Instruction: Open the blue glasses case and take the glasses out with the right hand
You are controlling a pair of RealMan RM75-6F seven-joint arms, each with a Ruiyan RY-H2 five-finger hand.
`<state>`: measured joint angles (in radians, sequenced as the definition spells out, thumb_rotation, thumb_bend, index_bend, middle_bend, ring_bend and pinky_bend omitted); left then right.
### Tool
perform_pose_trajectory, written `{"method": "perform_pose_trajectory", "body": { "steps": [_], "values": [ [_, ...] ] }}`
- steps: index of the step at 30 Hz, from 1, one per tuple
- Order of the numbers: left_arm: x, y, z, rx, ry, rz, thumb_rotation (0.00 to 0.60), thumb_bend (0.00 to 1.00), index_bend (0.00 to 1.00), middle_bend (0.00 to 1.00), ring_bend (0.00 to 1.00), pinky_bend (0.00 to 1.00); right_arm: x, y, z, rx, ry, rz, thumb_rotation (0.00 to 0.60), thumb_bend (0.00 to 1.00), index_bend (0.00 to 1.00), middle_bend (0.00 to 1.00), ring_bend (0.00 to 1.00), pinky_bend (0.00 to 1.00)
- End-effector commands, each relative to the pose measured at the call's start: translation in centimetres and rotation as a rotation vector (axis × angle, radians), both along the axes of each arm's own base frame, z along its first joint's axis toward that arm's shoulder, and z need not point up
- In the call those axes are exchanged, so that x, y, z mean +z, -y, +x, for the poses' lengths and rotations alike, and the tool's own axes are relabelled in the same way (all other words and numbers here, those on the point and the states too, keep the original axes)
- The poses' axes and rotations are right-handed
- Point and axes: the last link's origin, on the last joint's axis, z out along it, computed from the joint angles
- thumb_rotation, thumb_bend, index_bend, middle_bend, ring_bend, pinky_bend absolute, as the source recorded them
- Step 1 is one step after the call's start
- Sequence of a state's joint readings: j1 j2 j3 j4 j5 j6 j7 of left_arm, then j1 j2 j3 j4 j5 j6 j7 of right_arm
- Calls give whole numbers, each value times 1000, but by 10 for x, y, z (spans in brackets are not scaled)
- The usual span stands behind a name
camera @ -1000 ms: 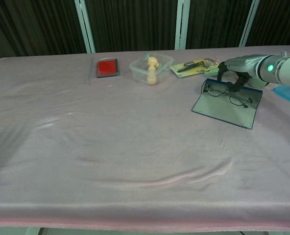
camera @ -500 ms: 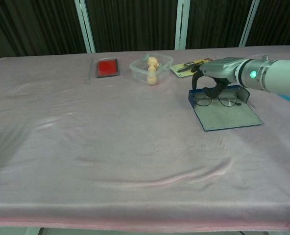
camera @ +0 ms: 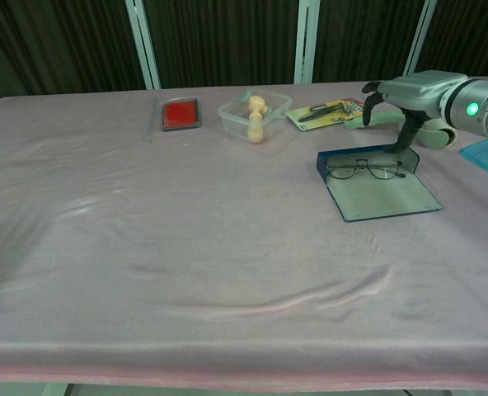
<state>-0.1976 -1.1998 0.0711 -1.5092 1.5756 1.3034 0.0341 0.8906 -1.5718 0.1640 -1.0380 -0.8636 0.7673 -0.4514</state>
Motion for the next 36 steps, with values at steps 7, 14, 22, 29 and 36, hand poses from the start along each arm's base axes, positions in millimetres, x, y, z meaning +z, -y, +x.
{"method": "perform_pose_trajectory", "body": {
  "steps": [7,14,22,29,36],
  "values": [
    [-2,-2,-1,8,-9,-4,600,412,0,0,0,72,-2,9,-15,-31,6,28,600,430,521,0,0,0],
    [-2,-2,-1,8,-14,-7,600,412,0,0,0,72,-10,13,-10,-27,28,34,600,462,529,0,0,0],
    [-3,-1,-1,-18,-44,-7,600,442,0,0,0,72,-23,16,-6,-30,23,51,600,523,554,0,0,0],
    [-2,-1,-2,-14,-46,-6,600,455,0,0,0,72,-26,18,-2,-22,25,48,600,582,576,2,0,0],
    [-1,-1,-2,-12,-42,-5,600,455,0,0,0,72,-27,17,-4,-24,24,46,600,582,609,10,0,0]
  ]
}}
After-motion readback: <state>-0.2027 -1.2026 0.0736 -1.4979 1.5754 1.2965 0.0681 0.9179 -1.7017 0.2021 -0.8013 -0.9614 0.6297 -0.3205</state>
